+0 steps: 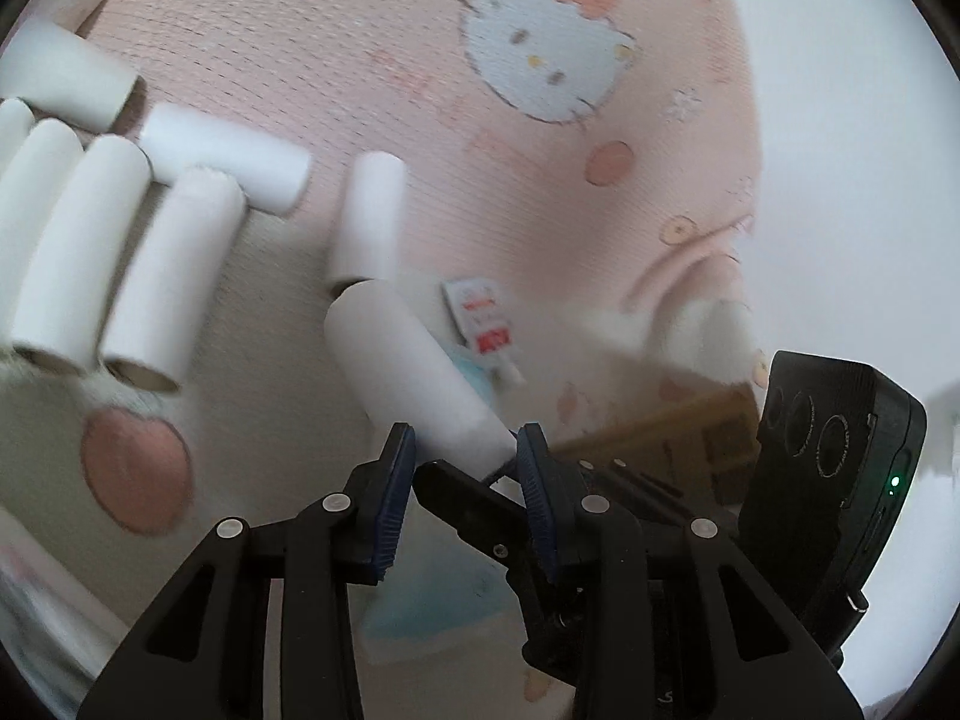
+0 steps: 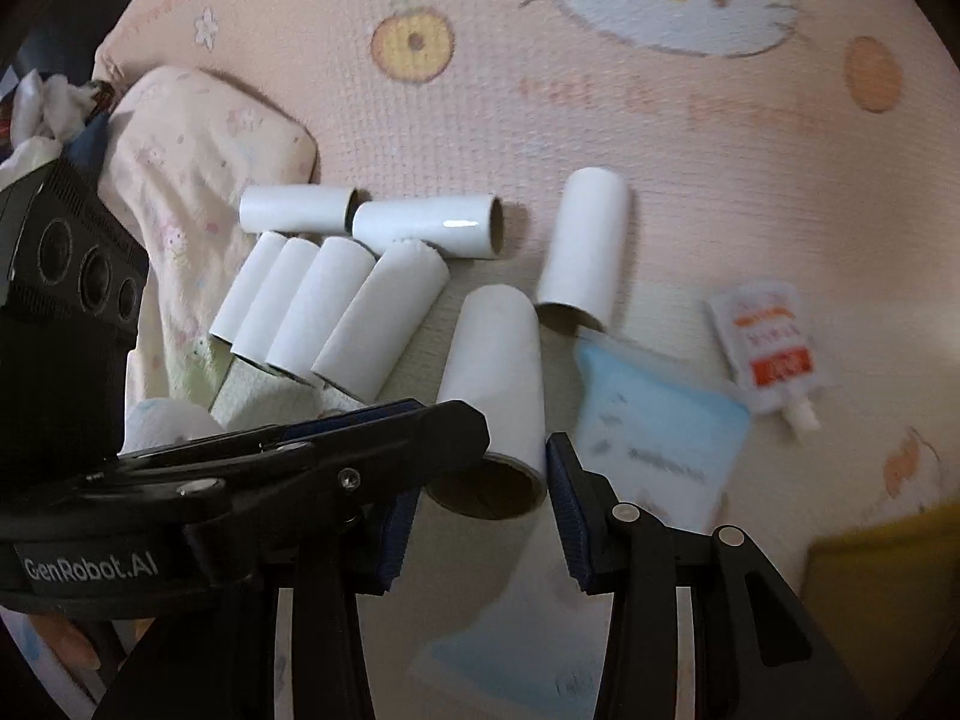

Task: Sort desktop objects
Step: 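Close the left gripper on a white cardboard tube and lift it, then carry the held tube with the left gripper over the cardboard box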

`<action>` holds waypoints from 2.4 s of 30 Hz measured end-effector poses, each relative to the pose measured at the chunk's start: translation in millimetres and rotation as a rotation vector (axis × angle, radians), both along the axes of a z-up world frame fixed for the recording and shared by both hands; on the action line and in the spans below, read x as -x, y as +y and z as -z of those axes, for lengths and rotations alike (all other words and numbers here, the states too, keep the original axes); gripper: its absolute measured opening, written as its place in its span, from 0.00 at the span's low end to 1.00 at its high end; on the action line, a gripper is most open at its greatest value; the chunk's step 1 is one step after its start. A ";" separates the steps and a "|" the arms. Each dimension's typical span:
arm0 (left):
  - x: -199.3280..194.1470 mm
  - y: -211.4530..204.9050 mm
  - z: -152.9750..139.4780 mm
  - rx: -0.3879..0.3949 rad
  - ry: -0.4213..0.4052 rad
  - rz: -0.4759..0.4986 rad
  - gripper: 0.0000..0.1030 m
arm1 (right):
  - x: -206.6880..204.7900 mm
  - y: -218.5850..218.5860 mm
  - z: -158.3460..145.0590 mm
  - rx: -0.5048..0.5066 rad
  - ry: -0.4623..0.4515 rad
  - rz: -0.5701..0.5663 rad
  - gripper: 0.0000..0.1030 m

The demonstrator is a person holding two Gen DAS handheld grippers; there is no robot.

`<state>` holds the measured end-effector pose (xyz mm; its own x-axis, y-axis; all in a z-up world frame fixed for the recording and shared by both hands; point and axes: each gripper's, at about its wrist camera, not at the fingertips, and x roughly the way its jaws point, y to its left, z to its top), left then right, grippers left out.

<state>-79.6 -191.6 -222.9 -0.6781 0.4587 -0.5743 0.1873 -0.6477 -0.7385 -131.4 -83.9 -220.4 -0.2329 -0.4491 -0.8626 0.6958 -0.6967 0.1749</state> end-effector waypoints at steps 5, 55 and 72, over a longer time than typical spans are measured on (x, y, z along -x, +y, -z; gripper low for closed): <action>-5.5 25.2 -4.3 0.020 0.024 0.076 0.37 | -18.6 25.6 -7.0 -0.012 0.032 0.029 0.38; -4.2 38.1 33.9 -0.176 -0.174 0.146 0.46 | -49.2 72.0 14.3 -0.036 -0.105 0.097 0.38; -5.0 80.7 -94.7 0.112 -0.019 0.235 0.46 | -55.7 98.5 -76.3 0.141 0.009 0.105 0.38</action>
